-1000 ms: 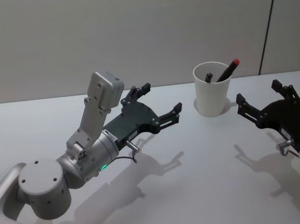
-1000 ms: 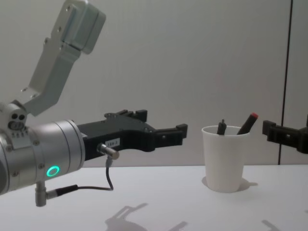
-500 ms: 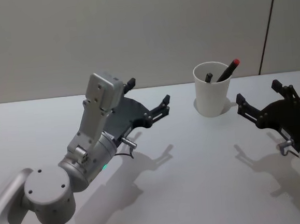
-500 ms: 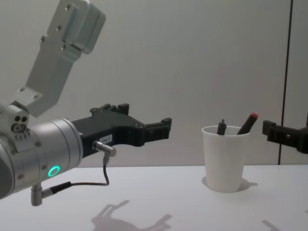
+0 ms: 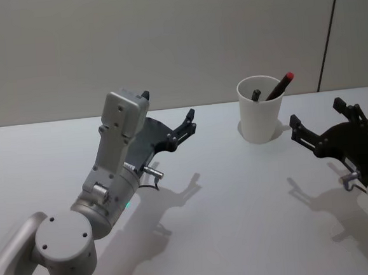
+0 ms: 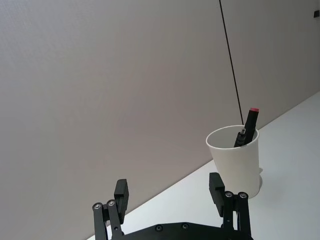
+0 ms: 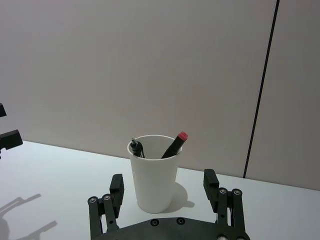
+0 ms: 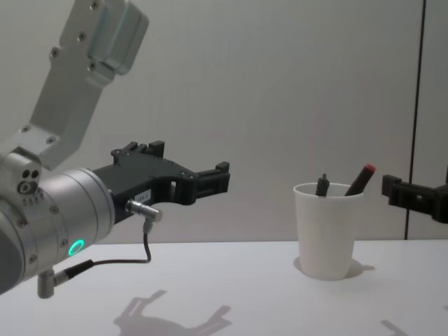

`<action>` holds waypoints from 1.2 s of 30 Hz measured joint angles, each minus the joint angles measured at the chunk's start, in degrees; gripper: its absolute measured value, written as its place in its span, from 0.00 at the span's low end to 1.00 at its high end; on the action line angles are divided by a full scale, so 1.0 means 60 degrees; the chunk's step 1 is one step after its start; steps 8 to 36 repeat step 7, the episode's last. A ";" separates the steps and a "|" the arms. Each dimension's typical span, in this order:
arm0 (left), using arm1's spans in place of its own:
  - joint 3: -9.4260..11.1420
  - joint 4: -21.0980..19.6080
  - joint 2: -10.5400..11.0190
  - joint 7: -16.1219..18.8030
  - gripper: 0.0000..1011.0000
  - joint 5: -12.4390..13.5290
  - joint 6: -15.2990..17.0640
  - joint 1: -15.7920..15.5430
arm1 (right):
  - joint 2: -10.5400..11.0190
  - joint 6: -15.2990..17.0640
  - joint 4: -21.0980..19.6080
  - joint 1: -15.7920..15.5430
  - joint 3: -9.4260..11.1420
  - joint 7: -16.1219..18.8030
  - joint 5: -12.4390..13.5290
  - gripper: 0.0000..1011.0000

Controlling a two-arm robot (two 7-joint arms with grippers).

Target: Place the pen into the pen holder.

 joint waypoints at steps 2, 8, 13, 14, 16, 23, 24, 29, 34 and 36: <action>0.0003 -0.0009 -0.0001 0.0054 0.99 0.0017 -0.0001 0.0009 | 0.0000 -0.0001 0.0000 0.0000 0.0000 0.0000 0.0000 0.99; 0.0004 -0.0012 -0.0001 0.0072 0.99 0.0023 -0.0001 0.0012 | 0.0000 0.0000 0.0000 0.0000 0.0000 0.0000 0.0000 0.99; 0.0004 -0.0012 -0.0001 0.0072 0.99 0.0023 -0.0001 0.0012 | 0.0000 0.0000 0.0000 0.0000 0.0000 0.0000 0.0000 0.99; 0.0004 -0.0012 -0.0001 0.0072 0.99 0.0023 -0.0001 0.0012 | 0.0000 0.0000 0.0000 0.0000 0.0000 0.0000 0.0000 0.99; 0.0004 -0.0012 -0.0001 0.0072 0.99 0.0023 -0.0001 0.0012 | 0.0000 0.0000 0.0000 0.0000 0.0000 0.0000 0.0000 0.99; 0.0004 -0.0012 -0.0001 0.0072 0.99 0.0023 -0.0001 0.0012 | 0.0000 0.0000 0.0000 0.0000 0.0000 0.0000 0.0000 0.99; 0.0004 -0.0012 -0.0001 0.0072 0.99 0.0023 -0.0001 0.0012 | 0.0000 0.0000 0.0000 0.0000 0.0000 0.0000 0.0000 0.99; 0.0004 -0.0012 -0.0001 0.0072 0.99 0.0023 -0.0001 0.0012 | 0.0000 0.0000 0.0000 0.0000 0.0000 0.0000 0.0000 0.99; 0.0004 -0.0012 -0.0001 0.0072 0.99 0.0023 -0.0001 0.0012 | 0.0000 0.0000 0.0000 0.0000 0.0000 0.0000 0.0000 0.99; 0.0004 -0.0012 -0.0001 0.0072 0.99 0.0023 -0.0001 0.0012 | 0.0000 0.0000 0.0000 0.0000 0.0000 0.0000 0.0000 0.99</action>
